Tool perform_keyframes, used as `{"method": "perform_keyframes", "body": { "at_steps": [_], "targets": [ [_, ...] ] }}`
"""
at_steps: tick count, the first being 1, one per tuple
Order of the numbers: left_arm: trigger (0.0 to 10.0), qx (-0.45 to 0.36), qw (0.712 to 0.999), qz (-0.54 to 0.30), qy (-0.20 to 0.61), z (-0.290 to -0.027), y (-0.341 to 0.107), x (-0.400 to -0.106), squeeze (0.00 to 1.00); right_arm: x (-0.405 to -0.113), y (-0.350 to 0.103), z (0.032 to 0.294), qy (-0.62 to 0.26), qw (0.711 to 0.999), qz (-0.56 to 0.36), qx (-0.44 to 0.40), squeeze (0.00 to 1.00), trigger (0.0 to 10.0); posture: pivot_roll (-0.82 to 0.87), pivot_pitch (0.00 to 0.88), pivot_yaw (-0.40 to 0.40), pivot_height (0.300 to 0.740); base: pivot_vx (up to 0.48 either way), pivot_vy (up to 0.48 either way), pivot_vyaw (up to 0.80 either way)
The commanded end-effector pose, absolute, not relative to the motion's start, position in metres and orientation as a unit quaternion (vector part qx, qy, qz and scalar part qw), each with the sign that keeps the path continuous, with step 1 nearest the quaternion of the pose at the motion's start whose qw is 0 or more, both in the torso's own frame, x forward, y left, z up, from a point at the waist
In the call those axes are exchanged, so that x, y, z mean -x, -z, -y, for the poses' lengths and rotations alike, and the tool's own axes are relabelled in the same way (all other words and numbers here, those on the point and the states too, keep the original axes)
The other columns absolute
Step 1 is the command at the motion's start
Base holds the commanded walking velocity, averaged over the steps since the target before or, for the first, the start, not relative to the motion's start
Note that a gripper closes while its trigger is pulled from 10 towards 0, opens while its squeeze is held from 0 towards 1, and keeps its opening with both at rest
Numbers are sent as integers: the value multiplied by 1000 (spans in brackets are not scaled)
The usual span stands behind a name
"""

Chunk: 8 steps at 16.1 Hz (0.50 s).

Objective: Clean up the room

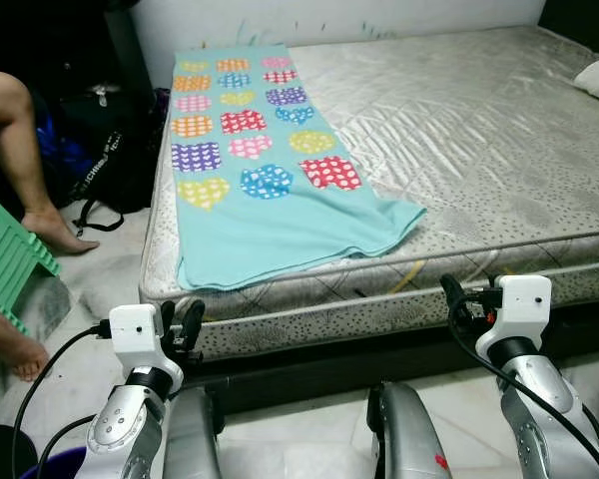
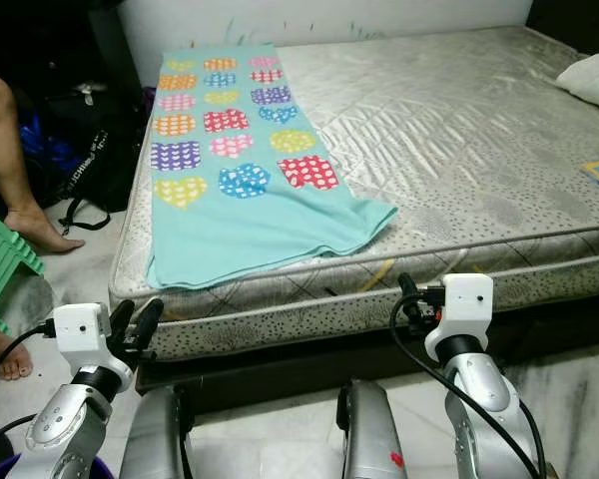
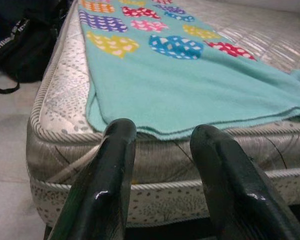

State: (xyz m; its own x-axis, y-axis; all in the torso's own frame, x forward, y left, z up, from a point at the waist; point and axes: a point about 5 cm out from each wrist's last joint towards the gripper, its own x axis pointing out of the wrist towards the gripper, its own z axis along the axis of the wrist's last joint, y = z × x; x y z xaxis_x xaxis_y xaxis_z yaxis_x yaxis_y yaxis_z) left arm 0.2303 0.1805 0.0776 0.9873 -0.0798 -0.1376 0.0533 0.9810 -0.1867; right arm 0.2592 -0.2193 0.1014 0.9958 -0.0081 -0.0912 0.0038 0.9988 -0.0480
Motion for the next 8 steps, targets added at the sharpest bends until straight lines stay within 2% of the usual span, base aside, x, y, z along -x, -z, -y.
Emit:
{"method": "perform_keyframes", "body": {
  "at_steps": [1, 8],
  "targets": [
    [10000, 87, 993, -66, 37, -181, -82, -231, 0, -261, -105, 218, 0, 999, -40, 26, 0, 10000, -98, 0, 19, 490, 352, 0, 0],
    [10000, 82, 994, -70, 34, -182, -81, -231, 0, -262, -104, 219, -2, 999, -40, 30, 0, 10000, -97, 0, 19, 490, 350, 0, 0]
  ]
}}
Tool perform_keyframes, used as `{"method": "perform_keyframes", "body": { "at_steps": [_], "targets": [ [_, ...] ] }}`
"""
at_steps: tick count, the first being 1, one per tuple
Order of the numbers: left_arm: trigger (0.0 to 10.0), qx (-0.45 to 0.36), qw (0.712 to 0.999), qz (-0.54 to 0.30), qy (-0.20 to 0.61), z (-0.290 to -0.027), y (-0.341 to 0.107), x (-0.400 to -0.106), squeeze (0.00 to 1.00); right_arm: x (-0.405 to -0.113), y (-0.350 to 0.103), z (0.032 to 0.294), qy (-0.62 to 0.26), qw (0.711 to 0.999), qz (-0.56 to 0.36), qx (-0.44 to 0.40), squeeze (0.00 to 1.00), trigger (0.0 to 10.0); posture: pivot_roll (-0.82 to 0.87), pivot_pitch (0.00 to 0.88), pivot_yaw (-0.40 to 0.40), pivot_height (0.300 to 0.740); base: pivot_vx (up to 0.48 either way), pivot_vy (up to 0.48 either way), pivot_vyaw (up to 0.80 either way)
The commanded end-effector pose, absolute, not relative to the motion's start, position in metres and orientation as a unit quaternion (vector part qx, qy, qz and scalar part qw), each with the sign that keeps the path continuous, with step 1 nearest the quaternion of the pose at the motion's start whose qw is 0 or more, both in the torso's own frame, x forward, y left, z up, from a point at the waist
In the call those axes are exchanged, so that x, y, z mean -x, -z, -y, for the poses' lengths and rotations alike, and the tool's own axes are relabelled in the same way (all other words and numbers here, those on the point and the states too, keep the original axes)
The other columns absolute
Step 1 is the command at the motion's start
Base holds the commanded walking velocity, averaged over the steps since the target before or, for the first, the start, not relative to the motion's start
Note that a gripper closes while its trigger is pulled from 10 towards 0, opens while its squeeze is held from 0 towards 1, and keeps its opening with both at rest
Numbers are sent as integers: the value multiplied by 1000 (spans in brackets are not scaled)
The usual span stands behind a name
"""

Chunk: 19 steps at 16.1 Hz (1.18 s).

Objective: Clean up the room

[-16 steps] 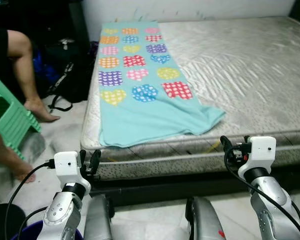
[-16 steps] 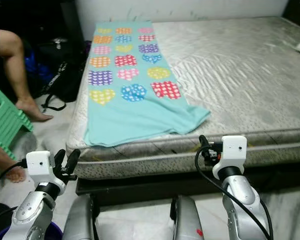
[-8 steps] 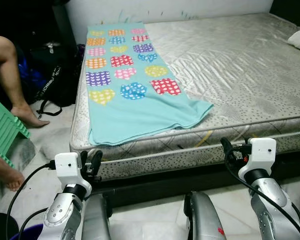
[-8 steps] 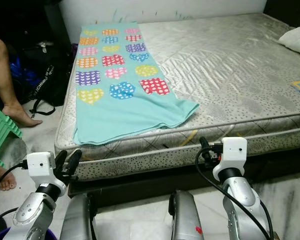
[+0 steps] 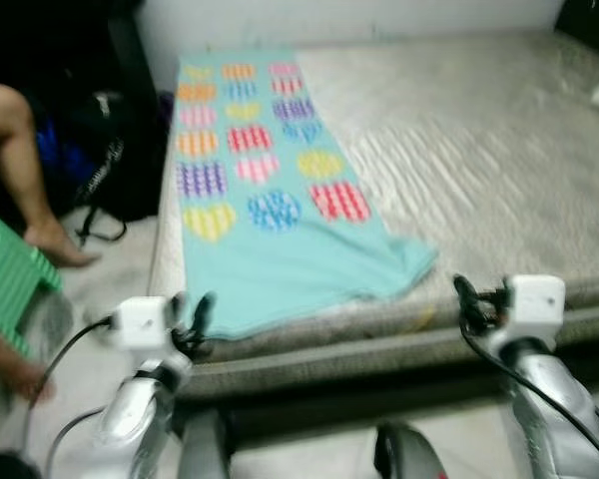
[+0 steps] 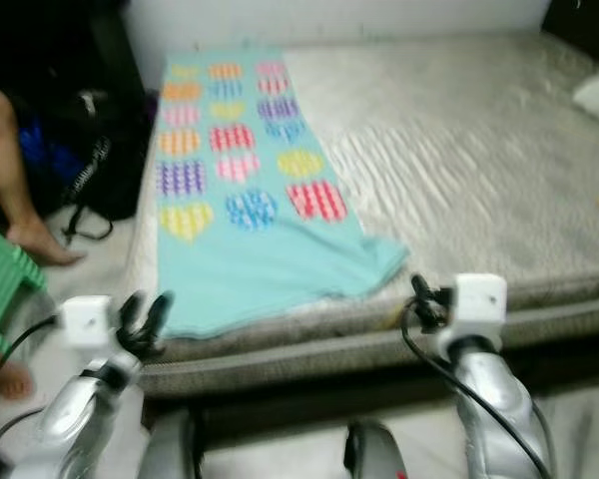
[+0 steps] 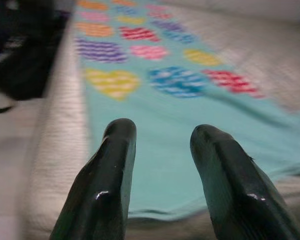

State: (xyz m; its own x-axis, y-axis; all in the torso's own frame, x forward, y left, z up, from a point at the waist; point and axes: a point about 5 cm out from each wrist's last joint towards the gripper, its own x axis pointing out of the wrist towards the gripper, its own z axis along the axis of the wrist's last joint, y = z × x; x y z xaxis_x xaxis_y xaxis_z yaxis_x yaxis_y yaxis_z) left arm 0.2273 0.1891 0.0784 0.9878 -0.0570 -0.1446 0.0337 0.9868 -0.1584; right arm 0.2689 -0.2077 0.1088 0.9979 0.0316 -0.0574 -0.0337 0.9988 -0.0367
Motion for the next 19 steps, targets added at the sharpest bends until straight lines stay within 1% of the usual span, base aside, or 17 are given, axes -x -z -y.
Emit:
{"method": "perform_keyframes", "body": {
  "at_steps": [1, 7, 8, 9, 12, 14, 16, 17, 19],
  "targets": [
    [10000, 81, 994, -73, 30, -182, -80, -231, 0, -262, -104, 219, -2, 999, -40, 31, 0, 10000, -97, 0, 19, 490, 0, 0, 0],
    [10000, 81, 993, -80, 13, -183, -79, -231, 0, -262, -103, 218, -5, 999, -41, 33, 0, 10000, -97, 0, 19, 490, 0, 0, 0],
    [10000, 76, 993, -86, 5, -184, -78, -230, 0, -262, -103, 218, -5, 999, -40, 33, 0, 10000, -94, 0, 17, 490, 0, 0, 0],
    [10000, 84, 990, -111, -23, -185, -74, -229, 0, -261, -103, 218, -6, 999, -39, 34, 0, 10000, -92, 0, 16, 490, 0, 0, 0],
    [10000, 110, 983, -144, -34, -183, -68, -225, 0, -257, -100, 219, -5, 998, -44, 46, 0, 10000, -92, 0, 19, 490, 0, 0, 0],
    [10000, 115, 979, -159, -45, -189, -61, -221, 0, -252, -100, 226, 5, 997, -48, 55, 0, 10000, -105, 17, 22, 490, 0, 0, 0],
    [10000, 143, 973, -171, -66, -191, -53, -224, 0, -249, -101, 237, 20, 996, -52, 65, 0, 10000, -119, 44, 23, 490, 0, 0, 0],
    [10000, 206, 955, -177, -115, -196, -43, -234, 0, -248, -104, 248, 33, 995, -53, 80, 0, 10000, -144, 64, 27, 490, 0, 0, 0],
    [10000, 223, 949, -178, -131, -199, -39, -242, 0, -244, -109, 257, 48, 994, -51, 88, 0, 10000, -175, 77, 33, 490, 0, 0, 0]
  ]
}}
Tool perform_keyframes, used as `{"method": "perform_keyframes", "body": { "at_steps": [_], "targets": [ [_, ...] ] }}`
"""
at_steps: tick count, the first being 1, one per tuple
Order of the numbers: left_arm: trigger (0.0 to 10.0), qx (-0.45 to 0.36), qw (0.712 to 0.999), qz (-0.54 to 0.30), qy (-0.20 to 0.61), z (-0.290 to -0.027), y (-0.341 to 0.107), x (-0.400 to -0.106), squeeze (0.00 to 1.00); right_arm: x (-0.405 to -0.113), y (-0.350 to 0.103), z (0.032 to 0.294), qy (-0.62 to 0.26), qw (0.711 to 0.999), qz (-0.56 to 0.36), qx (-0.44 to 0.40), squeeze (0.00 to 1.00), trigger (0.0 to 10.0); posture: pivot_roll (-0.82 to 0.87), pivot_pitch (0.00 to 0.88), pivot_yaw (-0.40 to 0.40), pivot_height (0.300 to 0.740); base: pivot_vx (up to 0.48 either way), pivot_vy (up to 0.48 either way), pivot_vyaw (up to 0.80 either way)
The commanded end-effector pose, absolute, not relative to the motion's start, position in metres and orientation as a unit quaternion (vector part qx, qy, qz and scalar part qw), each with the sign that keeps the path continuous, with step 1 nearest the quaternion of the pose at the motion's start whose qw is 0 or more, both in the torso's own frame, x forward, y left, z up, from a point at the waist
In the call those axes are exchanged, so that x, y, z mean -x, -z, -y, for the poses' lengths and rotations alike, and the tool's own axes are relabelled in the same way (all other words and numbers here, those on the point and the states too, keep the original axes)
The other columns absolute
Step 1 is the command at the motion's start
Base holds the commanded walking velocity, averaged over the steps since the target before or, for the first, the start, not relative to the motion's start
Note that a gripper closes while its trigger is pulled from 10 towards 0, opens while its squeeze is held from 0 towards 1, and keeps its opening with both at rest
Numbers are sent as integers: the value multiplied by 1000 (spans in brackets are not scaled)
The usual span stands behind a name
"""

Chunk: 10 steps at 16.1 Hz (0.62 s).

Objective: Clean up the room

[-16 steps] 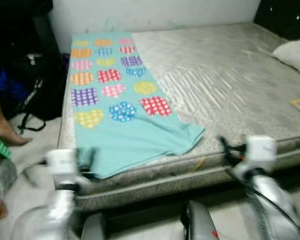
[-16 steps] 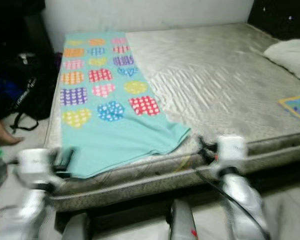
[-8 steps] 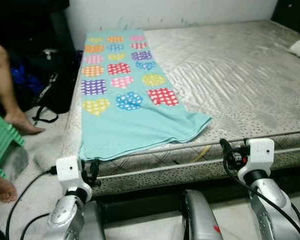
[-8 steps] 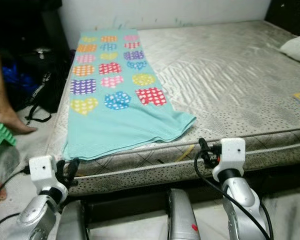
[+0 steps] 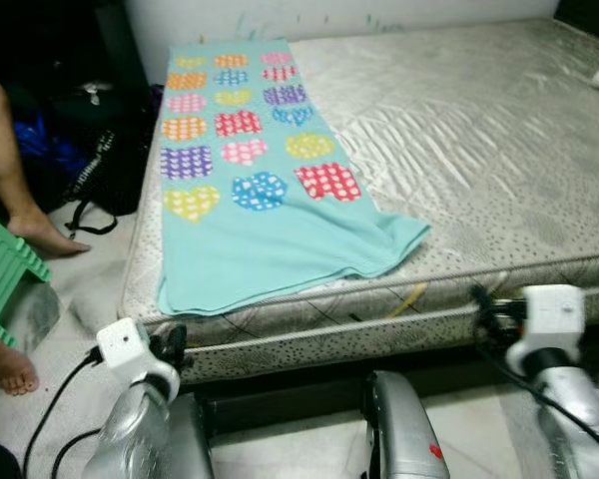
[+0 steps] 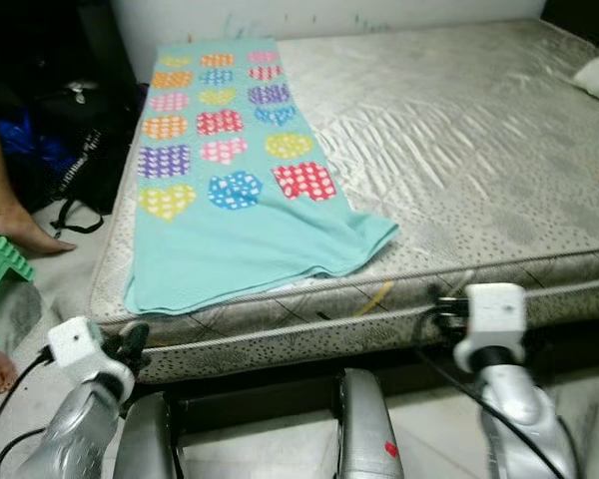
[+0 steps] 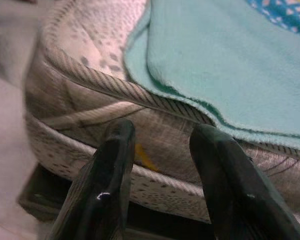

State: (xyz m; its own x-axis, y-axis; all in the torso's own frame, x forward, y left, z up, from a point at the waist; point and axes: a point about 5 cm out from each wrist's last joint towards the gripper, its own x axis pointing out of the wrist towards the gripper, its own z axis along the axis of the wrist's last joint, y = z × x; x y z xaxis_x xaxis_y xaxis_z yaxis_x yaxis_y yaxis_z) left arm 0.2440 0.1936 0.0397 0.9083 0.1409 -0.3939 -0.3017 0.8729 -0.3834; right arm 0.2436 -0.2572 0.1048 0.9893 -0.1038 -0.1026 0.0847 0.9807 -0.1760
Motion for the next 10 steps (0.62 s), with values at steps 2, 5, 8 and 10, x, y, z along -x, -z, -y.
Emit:
{"method": "perform_keyframes", "body": {
  "at_steps": [2, 5, 8, 10],
  "targets": [
    [10000, 219, 951, -178, -127, -205, -35, -254, 0, -236, -113, 270, 64, 991, -52, 102, 0, 10000, -195, 86, 36, 490, 0, 0, 0],
    [10000, 223, 956, -153, -110, -205, -43, -269, 1000, -231, -112, 273, 64, 990, -60, 110, 0, 10000, -205, 99, 31, 490, 0, 0, 0],
    [10000, 228, 958, -143, -98, -201, -44, -272, 1000, -232, -113, 270, 58, 990, -58, 113, 0, 10000, -207, 98, 27, 490, 0, 0, 0],
    [10000, 238, 959, -126, -86, -196, -46, -274, 1000, -234, -114, 269, 55, 990, -56, 114, 0, 10000, -206, 97, 25, 490, 0, 0, 0]
  ]
}}
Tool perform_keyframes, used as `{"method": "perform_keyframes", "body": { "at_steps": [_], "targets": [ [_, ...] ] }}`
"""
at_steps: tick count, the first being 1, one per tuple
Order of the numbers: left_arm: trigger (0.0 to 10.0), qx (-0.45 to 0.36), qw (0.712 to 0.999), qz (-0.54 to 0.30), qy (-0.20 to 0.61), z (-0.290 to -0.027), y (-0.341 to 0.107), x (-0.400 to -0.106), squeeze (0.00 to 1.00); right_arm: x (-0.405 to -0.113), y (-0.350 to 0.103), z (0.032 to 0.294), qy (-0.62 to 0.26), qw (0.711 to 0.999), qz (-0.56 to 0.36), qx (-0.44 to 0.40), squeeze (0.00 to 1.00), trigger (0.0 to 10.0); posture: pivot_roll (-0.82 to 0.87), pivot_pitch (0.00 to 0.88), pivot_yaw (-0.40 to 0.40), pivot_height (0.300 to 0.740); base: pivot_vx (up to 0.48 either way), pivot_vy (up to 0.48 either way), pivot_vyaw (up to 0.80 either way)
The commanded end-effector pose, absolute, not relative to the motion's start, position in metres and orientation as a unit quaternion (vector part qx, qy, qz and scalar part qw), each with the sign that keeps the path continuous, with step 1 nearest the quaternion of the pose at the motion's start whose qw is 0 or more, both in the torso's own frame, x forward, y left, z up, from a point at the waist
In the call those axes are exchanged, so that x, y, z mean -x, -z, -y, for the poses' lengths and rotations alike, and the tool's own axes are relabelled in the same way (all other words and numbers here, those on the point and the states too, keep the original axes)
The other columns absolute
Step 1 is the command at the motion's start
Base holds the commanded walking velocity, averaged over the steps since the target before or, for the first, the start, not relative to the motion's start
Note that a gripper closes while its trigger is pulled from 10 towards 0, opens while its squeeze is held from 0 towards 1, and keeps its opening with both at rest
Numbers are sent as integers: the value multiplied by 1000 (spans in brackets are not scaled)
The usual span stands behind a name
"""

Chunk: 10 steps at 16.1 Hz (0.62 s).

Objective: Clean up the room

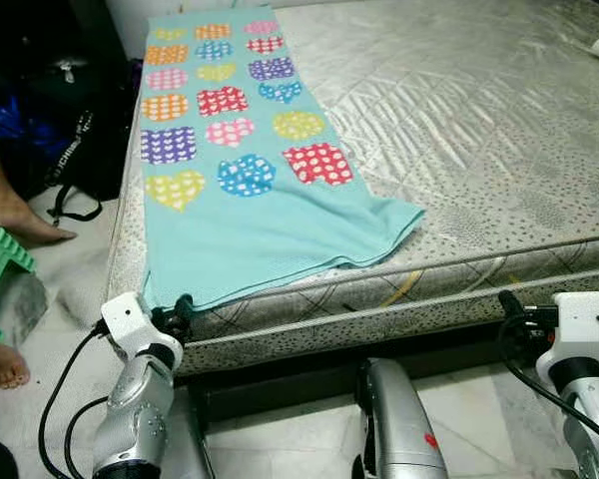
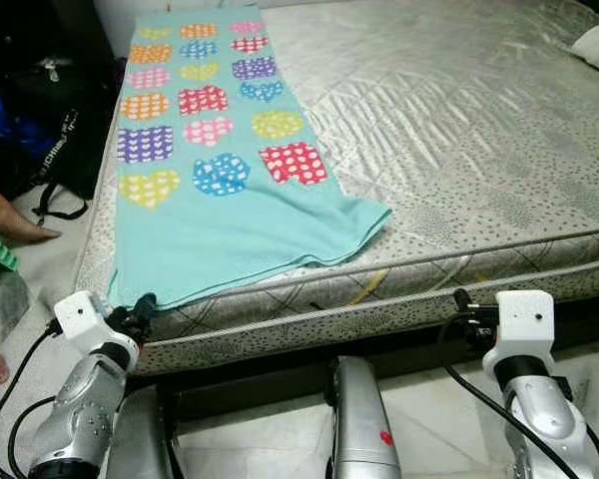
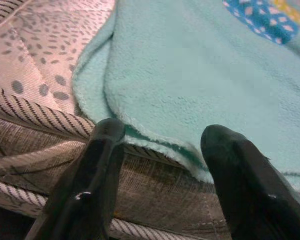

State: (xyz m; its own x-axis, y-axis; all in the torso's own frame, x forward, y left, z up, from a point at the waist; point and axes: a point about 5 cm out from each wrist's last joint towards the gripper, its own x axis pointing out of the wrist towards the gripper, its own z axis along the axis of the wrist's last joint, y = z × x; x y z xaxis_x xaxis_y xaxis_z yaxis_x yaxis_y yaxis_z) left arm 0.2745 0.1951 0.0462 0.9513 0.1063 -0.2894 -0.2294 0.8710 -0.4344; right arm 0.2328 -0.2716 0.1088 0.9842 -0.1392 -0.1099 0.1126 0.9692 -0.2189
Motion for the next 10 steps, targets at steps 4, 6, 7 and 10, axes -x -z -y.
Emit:
{"method": "perform_keyframes", "body": {
  "at_steps": [4, 6, 7, 10],
  "targets": [
    [10000, 249, 955, -132, -92, -194, -41, -275, 1000, -237, -116, 269, 55, 991, -53, 114, 0, 10000, -210, 93, 27, 490, 0, 0, 0],
    [10000, 292, 937, -159, -110, -195, -28, -275, 1000, -236, -116, 269, 55, 991, -51, 113, 0, 10000, -212, 92, 27, 490, 0, 0, 0],
    [10000, 307, 930, -168, -114, -196, -23, -275, 0, -236, -116, 269, 55, 991, -51, 112, 0, 10000, -212, 91, 27, 490, 0, 0, 0],
    [10000, 330, 921, -168, -119, -200, -18, -275, 0, -236, -116, 268, 55, 991, -50, 110, 0, 10000, -218, 94, 29, 490, 0, 0, 0]
  ]
}}
